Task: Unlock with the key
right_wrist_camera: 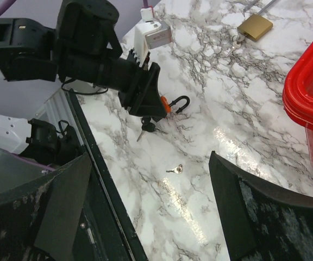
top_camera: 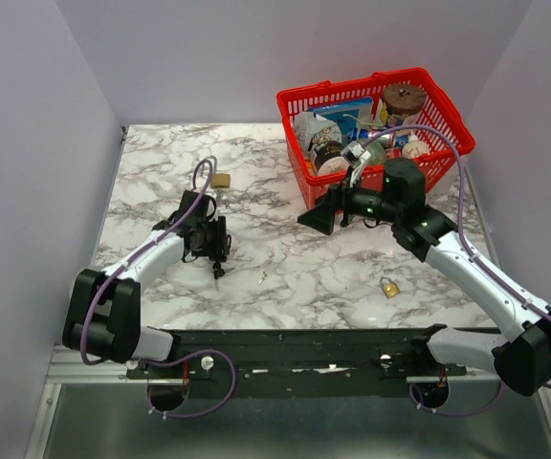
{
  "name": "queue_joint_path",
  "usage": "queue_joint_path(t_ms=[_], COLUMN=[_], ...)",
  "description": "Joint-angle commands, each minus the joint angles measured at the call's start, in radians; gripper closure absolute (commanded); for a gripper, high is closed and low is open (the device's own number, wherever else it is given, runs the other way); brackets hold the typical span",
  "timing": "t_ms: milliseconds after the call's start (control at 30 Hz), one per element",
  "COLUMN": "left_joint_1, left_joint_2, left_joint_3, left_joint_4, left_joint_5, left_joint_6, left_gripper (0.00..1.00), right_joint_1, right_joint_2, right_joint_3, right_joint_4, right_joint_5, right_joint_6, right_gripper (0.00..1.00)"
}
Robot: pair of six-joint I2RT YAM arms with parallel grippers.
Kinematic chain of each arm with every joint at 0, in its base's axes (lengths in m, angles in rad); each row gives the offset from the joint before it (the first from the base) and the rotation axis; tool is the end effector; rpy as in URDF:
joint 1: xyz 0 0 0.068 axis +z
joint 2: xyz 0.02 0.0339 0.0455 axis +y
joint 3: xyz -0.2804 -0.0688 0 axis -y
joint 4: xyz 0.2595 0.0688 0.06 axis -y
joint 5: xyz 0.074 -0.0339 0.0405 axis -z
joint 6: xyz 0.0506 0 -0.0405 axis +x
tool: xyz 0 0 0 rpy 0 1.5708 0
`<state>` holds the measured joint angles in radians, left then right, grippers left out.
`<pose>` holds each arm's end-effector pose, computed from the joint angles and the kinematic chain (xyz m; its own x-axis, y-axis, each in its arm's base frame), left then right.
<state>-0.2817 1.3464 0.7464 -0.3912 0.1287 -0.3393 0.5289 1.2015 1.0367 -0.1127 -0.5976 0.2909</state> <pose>0.2611 -0.0823 0.1860 -0.8721 -0.0912 -0.4807 0.0561 0.9573 -0.2835 0.2412 0.1739 0.3599 -0.4802 -0.0060 -0.8771 -0.7793 0.4618 0.4235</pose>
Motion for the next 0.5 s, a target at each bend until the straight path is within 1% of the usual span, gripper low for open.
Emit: queue_joint_path(t_ms=[0,133,467], left_joint_1=[0.044,0.073,0.127], left_joint_2=[0.082,0.187,0.353], left_joint_3=[0.086,0.143,0.266], left_joint_4=[0.017,0.002,0.015], left_joint_5=[0.017,0.008,-0.047], left_joint_6=[0.075,0.098,0.106], left_gripper=[1.00,1.00,1.00], right_joint_1=[-0.006,-0.009,-0.010], right_joint_2=[-0.039,-0.046,-0.046], right_joint_3=[-0.030,-0.041,-0.075], right_joint_4=[0.041,0.044,0.074], right_joint_5=[-0.005,-0.005,-0.008], right_joint_6=[-0.027,-0.029,-0.030], right_gripper=[0.02,0.02,0.02])
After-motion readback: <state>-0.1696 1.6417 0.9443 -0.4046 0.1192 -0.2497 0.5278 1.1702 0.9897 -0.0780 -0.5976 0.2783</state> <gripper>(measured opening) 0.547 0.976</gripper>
